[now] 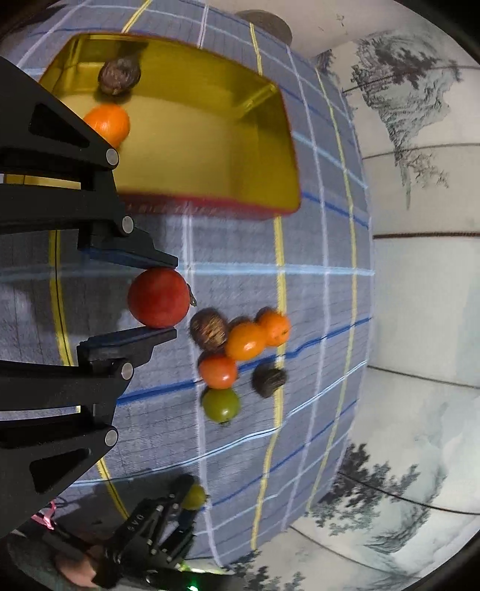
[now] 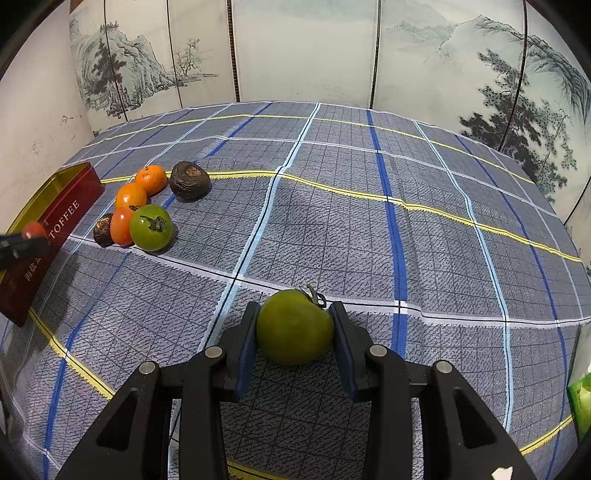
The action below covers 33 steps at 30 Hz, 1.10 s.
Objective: Organize fruits
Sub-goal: 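Carry the red tomato into the gold tin and open the left gripper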
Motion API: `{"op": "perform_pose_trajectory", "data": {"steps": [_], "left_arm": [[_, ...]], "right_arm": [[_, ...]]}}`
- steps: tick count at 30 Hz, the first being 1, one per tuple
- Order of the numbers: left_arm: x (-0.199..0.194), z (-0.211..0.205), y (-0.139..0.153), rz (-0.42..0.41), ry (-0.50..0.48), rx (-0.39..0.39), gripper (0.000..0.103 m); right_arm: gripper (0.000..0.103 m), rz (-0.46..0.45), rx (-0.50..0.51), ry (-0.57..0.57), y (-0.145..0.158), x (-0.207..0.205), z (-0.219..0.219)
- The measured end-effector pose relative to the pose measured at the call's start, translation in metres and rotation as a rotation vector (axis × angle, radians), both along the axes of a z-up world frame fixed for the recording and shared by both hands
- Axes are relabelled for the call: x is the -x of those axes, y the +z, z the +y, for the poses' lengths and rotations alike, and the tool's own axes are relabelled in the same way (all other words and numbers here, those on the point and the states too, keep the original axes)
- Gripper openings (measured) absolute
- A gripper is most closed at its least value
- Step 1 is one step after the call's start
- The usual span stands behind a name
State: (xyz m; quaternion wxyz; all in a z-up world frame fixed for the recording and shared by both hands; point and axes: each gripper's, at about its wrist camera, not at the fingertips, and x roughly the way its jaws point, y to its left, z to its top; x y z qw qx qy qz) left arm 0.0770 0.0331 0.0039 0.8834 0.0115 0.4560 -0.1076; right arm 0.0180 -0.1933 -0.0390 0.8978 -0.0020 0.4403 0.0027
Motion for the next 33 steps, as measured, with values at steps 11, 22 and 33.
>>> {"op": "perform_pose_trajectory", "data": {"steps": [11, 22, 33], "left_arm": [[-0.026, 0.085, 0.003, -0.008, 0.166, -0.053, 0.032], [-0.037, 0.138, -0.029, 0.078, 0.246, -0.089, 0.032], [-0.034, 0.140, -0.043, 0.110, 0.232, -0.123, 0.032]], "right_arm": [[0.036, 0.000, 0.000, 0.000, 0.000, 0.000, 0.000], [0.036, 0.000, 0.001, 0.000, 0.000, 0.000, 0.000], [0.036, 0.000, 0.001, 0.000, 0.000, 0.000, 0.000]]}}
